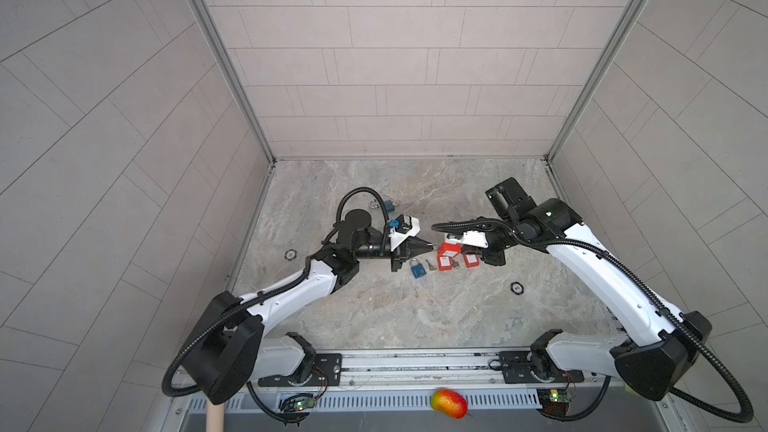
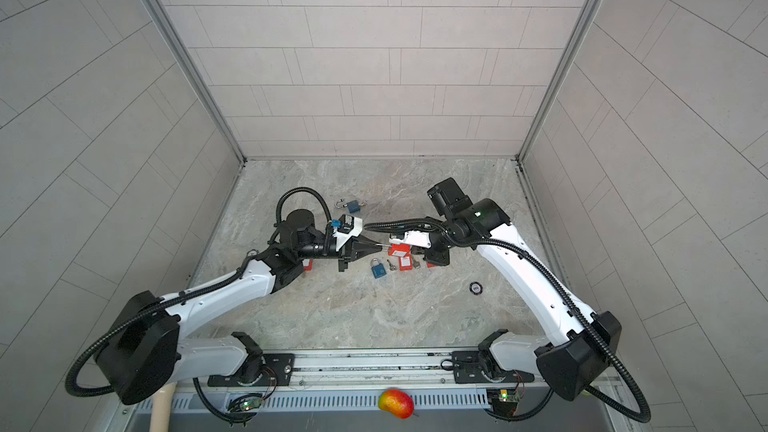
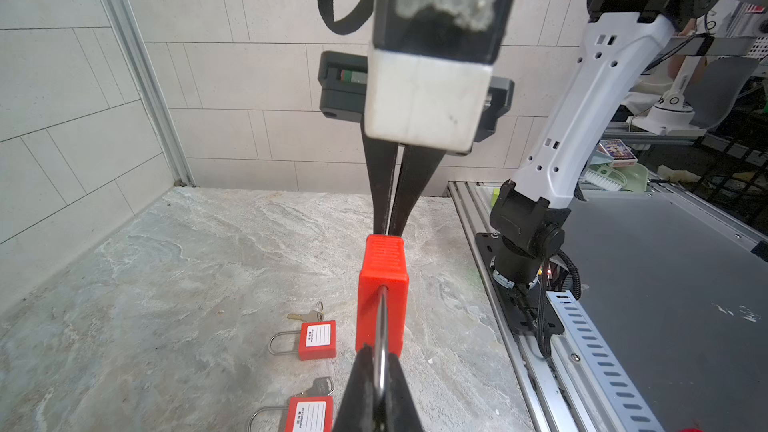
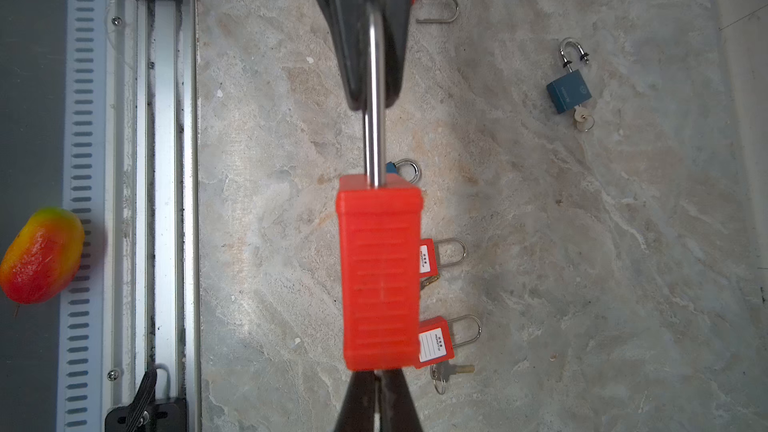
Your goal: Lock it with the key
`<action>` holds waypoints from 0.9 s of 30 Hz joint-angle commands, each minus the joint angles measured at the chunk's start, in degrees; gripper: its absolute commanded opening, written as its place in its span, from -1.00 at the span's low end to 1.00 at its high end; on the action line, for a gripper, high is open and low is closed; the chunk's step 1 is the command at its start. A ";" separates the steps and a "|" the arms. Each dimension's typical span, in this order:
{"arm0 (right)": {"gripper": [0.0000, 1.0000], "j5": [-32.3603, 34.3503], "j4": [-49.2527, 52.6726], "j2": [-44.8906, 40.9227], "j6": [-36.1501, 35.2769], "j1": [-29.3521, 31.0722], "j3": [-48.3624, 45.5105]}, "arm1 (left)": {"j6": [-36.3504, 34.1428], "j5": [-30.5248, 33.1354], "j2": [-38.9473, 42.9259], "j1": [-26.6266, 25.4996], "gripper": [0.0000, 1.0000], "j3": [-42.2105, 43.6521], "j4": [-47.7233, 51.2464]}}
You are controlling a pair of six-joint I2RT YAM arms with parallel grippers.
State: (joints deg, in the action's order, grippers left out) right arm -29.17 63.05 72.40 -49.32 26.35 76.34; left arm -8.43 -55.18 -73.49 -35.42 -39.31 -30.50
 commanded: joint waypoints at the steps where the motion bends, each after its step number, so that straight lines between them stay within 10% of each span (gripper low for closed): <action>1: -0.98 6.54 3.22 -2.13 -1.30 -2.27 -0.97 | -0.71 -0.76 3.02 0.79 -1.00 -1.69 1.03; 27: -1.00 9.78 1.28 -5.07 -0.51 -0.68 -1.81 | 3.21 -0.59 1.25 0.75 -1.00 -4.88 4.66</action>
State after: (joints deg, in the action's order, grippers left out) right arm -27.70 59.57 68.45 -49.45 26.61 74.02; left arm -7.14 -54.17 -72.71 -35.68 -42.11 -26.00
